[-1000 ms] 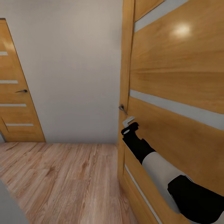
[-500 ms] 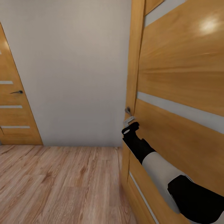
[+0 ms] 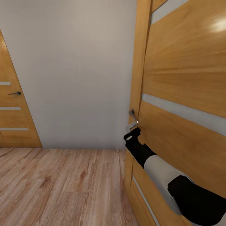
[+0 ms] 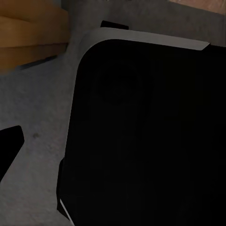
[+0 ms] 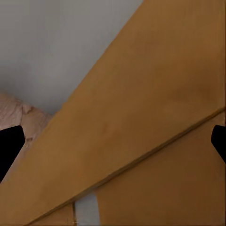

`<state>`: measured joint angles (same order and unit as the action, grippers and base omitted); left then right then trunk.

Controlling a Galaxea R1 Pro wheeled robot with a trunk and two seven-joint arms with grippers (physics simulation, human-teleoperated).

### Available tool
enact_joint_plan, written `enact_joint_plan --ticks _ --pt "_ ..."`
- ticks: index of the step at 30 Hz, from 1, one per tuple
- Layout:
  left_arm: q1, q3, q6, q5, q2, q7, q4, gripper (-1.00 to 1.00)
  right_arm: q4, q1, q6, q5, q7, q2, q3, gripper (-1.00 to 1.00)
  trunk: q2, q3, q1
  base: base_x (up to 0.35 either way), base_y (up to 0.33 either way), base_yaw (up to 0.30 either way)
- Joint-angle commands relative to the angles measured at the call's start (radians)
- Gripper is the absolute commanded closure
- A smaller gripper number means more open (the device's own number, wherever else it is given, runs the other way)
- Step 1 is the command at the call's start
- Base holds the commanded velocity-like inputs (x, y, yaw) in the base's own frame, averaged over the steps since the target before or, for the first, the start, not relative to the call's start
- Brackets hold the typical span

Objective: Move the two storage containers from the living room to the garage. In the garage, place one container on the floor and stack the other container on top of it (either order is fine).

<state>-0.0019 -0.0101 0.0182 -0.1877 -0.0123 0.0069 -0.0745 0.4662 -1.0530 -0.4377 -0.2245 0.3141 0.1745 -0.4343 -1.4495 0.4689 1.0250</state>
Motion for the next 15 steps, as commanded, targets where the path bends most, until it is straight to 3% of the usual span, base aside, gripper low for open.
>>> enact_joint_plan --ticks 1,5,15 --pt "-0.001 -0.006 0.006 -0.009 0.000 -0.001 -0.005 -1.00 -0.002 -0.007 -0.014 -0.013 0.008 0.000 -0.009 -1.00 -0.001 0.001 0.000 0.000 0.000 0.000" --pt "-0.001 -0.011 0.006 -0.009 0.000 -0.001 -0.005 -1.00 -0.002 -0.028 -0.019 -0.007 0.010 0.000 -0.033 -1.00 -0.001 0.001 0.000 0.000 0.000 0.000" --pt "-0.001 -0.012 0.023 -0.010 -0.001 -0.001 -0.004 -1.00 -0.044 -0.029 -0.042 -0.017 0.013 0.000 -0.015 -1.00 -0.001 0.001 0.000 0.000 0.000 0.000"
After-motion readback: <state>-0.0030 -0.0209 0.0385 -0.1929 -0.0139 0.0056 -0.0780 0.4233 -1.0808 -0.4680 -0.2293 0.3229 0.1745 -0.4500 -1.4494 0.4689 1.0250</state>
